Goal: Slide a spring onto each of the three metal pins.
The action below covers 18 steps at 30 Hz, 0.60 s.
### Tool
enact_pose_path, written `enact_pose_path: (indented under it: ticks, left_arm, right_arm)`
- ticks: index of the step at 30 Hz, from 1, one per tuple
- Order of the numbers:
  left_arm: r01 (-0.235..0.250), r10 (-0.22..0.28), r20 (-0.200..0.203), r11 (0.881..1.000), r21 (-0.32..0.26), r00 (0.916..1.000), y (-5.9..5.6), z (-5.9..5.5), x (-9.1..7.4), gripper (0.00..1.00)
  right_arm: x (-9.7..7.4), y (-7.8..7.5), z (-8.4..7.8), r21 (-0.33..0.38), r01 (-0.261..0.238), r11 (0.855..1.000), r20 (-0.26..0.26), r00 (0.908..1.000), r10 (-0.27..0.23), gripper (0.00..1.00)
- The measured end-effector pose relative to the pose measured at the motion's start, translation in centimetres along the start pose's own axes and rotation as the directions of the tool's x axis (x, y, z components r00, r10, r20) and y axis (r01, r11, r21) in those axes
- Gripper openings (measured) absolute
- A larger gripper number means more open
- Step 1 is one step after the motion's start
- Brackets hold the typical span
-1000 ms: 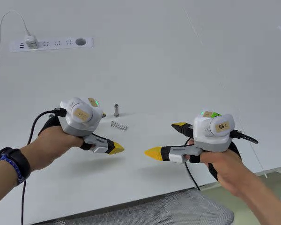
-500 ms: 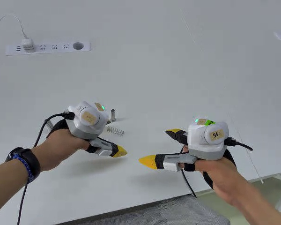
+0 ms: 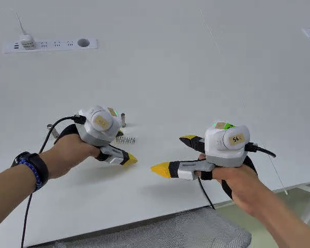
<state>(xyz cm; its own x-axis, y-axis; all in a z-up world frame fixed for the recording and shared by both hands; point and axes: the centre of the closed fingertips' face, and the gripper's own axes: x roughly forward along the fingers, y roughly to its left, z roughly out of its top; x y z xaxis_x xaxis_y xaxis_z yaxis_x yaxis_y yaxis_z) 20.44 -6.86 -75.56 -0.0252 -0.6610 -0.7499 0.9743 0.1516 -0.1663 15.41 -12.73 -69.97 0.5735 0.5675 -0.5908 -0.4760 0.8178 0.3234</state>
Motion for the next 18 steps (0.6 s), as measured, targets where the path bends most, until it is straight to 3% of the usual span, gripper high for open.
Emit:
enact_pose_path:
  ticks: [18]
  left_arm:
    - [-0.027,0.027,-0.028,1.000,0.013,0.9992,-0.23,-0.95,-0.15,0.47]
  right_arm:
    - [0.29,0.48,-0.11,-0.002,-0.012,1.000,-0.009,0.9999,0.012,0.81]
